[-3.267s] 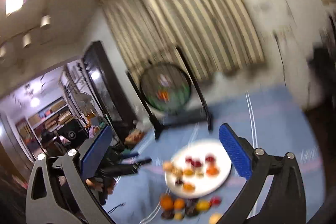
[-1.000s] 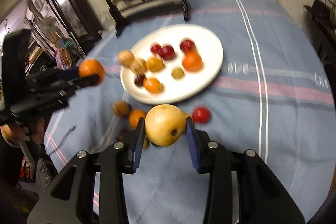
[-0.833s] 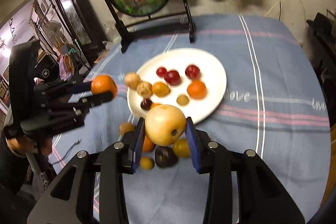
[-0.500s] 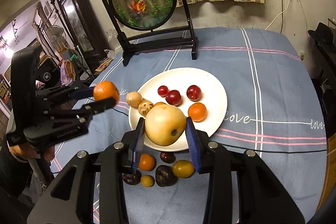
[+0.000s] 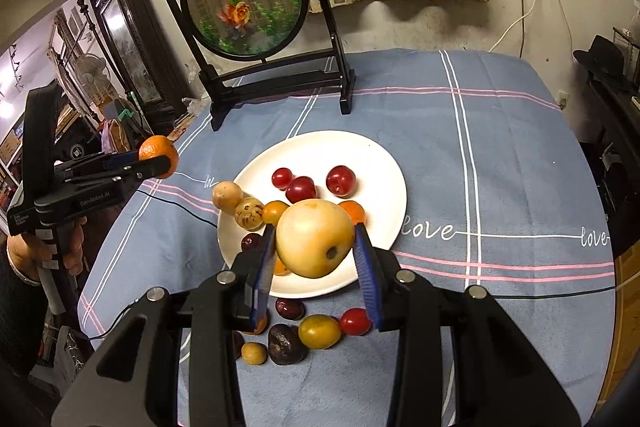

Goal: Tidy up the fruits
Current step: 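Carry the pale pear and orange over the plate with both tools, then open both tools to release the pear and orange onto the plate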

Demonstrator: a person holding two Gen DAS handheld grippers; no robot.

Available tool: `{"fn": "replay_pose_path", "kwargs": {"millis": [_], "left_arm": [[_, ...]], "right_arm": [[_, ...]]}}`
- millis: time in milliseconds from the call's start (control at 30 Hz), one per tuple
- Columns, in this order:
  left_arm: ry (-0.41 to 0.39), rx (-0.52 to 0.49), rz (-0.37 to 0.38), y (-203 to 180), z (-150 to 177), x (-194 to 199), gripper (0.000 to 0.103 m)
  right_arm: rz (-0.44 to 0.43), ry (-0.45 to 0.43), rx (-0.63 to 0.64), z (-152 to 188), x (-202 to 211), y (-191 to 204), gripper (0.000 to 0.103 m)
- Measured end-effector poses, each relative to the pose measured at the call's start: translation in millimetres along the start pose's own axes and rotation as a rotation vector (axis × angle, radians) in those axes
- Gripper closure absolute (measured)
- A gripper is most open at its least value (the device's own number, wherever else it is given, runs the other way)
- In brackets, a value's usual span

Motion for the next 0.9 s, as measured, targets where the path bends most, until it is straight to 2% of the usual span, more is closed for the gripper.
{"fn": "replay_pose_path", "kwargs": {"millis": [400, 900], "left_arm": [[0.09, -0.079, 0.053, -42, 1, -56, 0.057], [0.132, -0.079, 0.042, -29, 0, -96, 0.057]], "right_arm": [[-0.037, 0.056, 0.047, -18, -43, 17, 0.065], [-0.042, 0.148, 0.092, -27, -106, 20, 0.063]]}}
Point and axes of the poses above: each gripper's, at about its wrist camera, not at the fingertips, and x roughly against the way its jaws point, y to its left, z to its underside, the point moved 10 cm from there along -x, roughly the way its jaws point, and after that the axes turned 3 degrees about x, right-handed, at the moved point
